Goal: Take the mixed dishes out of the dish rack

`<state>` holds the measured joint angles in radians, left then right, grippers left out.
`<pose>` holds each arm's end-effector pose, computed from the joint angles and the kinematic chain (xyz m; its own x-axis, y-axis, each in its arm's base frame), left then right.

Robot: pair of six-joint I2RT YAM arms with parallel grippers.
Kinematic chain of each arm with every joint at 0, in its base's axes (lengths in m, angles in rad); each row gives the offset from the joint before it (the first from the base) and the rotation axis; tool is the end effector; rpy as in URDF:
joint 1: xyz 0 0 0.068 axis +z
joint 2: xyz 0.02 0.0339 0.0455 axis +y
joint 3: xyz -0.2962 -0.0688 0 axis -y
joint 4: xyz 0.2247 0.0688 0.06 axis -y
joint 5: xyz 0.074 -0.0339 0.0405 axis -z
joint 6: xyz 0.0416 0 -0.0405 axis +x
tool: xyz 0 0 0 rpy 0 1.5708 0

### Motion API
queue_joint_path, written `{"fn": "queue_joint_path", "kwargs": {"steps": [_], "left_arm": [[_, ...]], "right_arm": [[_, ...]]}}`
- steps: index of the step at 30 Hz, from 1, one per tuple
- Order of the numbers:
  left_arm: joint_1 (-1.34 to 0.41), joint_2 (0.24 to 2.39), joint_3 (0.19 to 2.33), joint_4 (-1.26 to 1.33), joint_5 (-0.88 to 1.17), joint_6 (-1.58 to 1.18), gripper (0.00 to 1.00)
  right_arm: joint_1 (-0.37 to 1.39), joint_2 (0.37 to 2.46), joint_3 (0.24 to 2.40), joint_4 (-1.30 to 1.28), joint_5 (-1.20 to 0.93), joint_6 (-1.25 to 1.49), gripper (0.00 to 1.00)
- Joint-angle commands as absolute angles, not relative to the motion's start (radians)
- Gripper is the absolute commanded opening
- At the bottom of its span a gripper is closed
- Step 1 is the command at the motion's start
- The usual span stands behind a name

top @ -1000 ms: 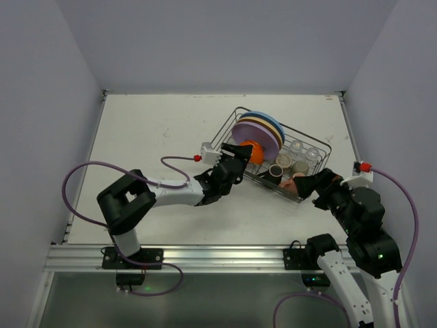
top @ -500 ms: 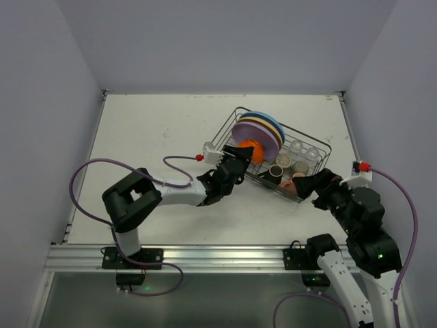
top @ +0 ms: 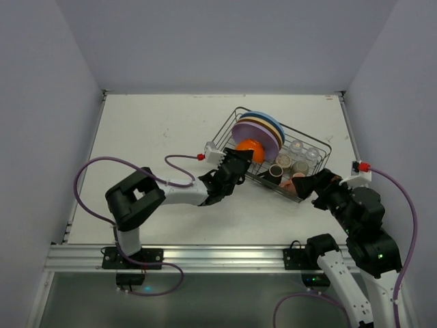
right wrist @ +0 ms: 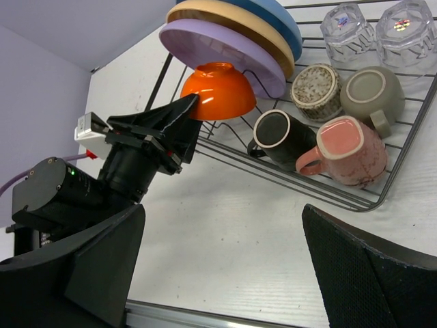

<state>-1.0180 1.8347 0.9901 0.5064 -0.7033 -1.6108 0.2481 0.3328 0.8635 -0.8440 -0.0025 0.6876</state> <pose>0.2282 -0.3187 0.2362 -0.3215 -0.9303 -0.1767 -0.1872 0.2454 -0.9512 0.0130 0.0034 0.3401 -0.3882 0.5564 -0.7347 -0.0019 0.7967 0.6044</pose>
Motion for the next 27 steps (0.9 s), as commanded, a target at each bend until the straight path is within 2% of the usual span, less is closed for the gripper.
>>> {"fn": "queue_joint_path", "kwargs": {"steps": [1,6,14,18,20,27], "left_arm": [[-1.022,1.848,1.019,0.506,-0.753,-1.551,0.34],[-1.022,1.855,1.068,0.433,-0.755,-1.526,0.27],[-1.022,1.844,1.040,0.500,-0.750,-1.490,0.19],[-1.022,1.836,1.023,0.554,-0.744,-1.454,0.12],[-1.020,1.832,1.014,0.583,-0.742,-1.444,0.05],[-1.022,1.809,0.983,0.647,-0.746,-1.407,0.01]], "right_arm": [[0.250,0.342,0.859,-0.802,-0.026,0.670,0.99],[0.250,0.347,0.862,-0.804,-0.026,0.669,0.99],[0.250,0.345,0.861,-0.804,-0.026,0.669,0.99],[0.250,0.345,0.858,-0.804,-0.025,0.667,0.99],[0.250,0.345,0.856,-0.804,-0.025,0.667,0.99],[0.250,0.348,0.859,-0.801,-0.028,0.666,0.99]]}}
